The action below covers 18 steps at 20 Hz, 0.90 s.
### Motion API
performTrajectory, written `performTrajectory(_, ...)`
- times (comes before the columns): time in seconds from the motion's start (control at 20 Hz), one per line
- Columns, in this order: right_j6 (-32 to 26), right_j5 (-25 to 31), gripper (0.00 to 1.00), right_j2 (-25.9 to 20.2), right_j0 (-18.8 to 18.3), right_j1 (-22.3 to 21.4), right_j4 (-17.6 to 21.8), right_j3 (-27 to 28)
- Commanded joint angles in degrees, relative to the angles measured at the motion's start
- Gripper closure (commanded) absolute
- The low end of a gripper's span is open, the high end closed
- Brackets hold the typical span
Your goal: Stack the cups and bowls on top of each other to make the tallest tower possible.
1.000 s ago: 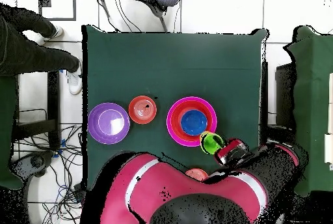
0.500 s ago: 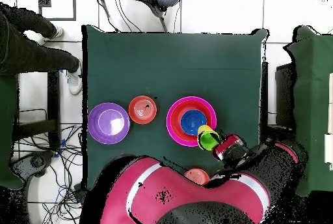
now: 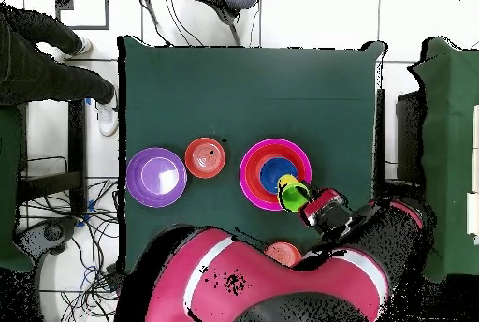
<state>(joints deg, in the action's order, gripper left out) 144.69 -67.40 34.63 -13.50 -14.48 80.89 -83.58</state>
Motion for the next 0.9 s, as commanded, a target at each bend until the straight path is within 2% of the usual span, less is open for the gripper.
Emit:
performTrajectory(0.05, 7.9, 0.4, 1.00, -10.8, -1.0, -0.8, -3.3, 2.6)
performTrajectory(0.45, 1.7, -1.8, 1.00, -12.5, -2.3, -2.7, -4.0, 1.3)
performTrajectory(0.9, 1.0, -0.8, 1.00, -13.5, -2.9, -2.8, -2.8, 1.4)
